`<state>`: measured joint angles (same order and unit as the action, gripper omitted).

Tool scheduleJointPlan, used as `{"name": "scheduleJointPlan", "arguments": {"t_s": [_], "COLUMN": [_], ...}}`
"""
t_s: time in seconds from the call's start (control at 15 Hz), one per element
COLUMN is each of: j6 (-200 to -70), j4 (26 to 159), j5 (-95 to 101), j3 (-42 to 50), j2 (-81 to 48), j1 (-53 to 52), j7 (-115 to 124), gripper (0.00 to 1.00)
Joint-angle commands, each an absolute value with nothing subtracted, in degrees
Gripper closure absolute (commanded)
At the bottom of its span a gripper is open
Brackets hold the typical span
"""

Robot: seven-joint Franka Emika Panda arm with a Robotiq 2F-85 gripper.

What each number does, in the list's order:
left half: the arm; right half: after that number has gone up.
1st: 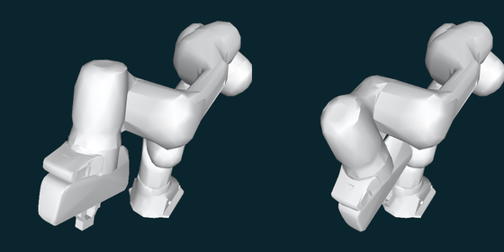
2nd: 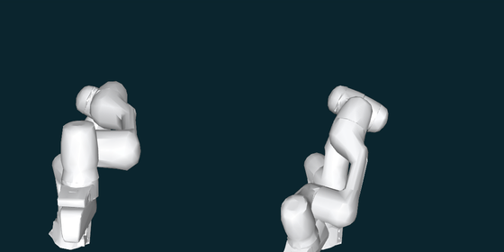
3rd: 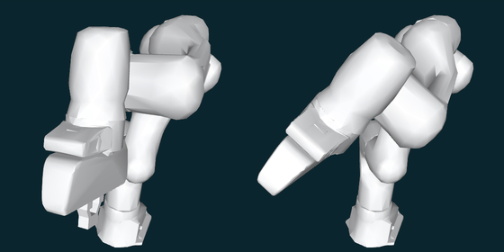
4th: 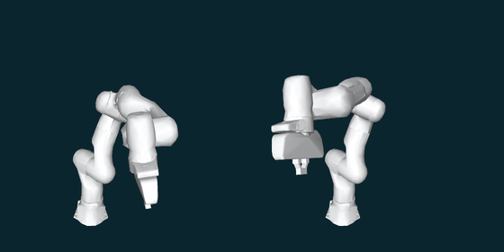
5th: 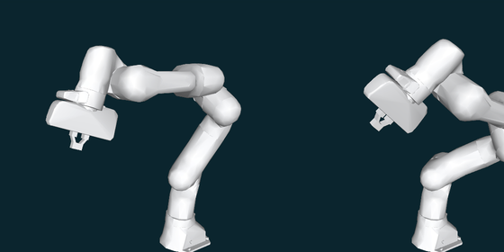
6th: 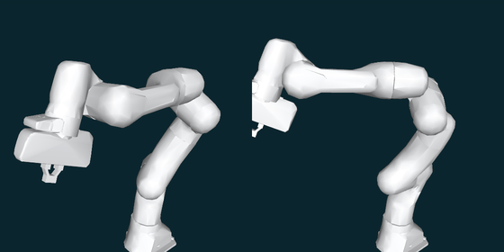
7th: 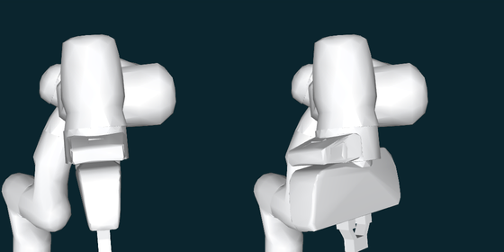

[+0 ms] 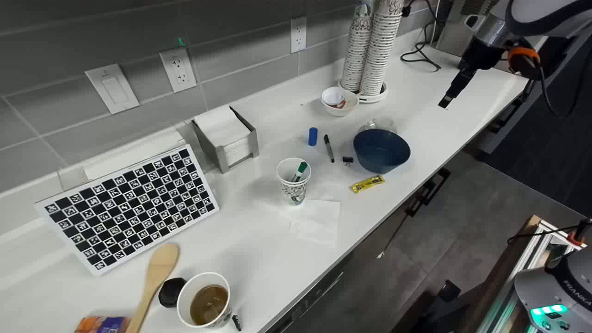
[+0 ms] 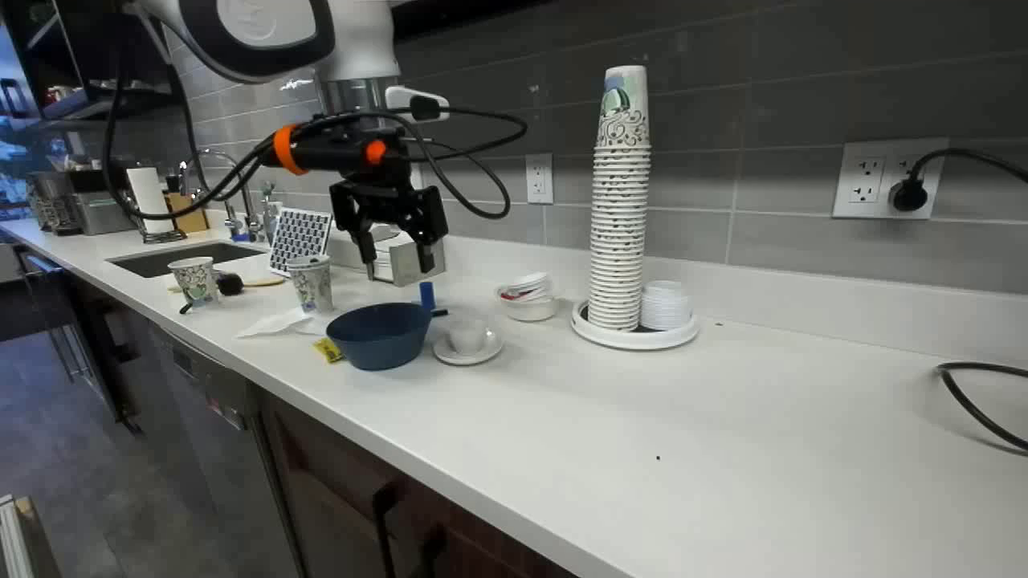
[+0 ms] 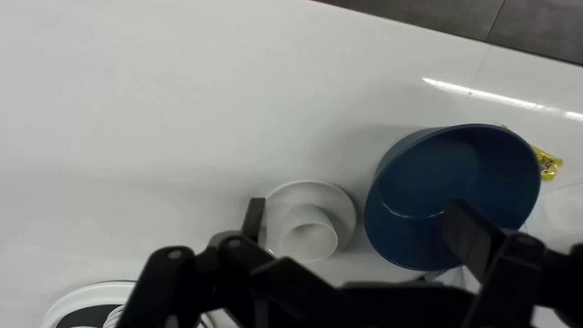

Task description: Remove the marker from the paper cup and put it in the blue bowl

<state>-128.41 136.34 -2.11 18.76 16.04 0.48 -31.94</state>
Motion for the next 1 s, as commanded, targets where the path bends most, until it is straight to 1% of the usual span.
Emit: {"name": "scheduleJointPlan", "arguments": {"t_s": [0.0,0.27,0.47,0.73,0.93], "j6": [-128.3,-128.3,-127.6,-122.9,-123.2], "j4": [136.3,136.3,138.3,139.7,141.9], "j5": [-2.7,-2.7,-8.3,-10.6,-11.8], "j3": [17.0,17.0,15.7,9.6,4.5], "j2": [15.9,15.9,20.7,27.0,30.6], "j1": [2.3,2.3,-1.1,-5.3,-10.6], "j7": [-32.4,-32.4,-39.5,-41.9,-42.1], "gripper": [0.0,0.0,0.0,0.0,0.0]}}
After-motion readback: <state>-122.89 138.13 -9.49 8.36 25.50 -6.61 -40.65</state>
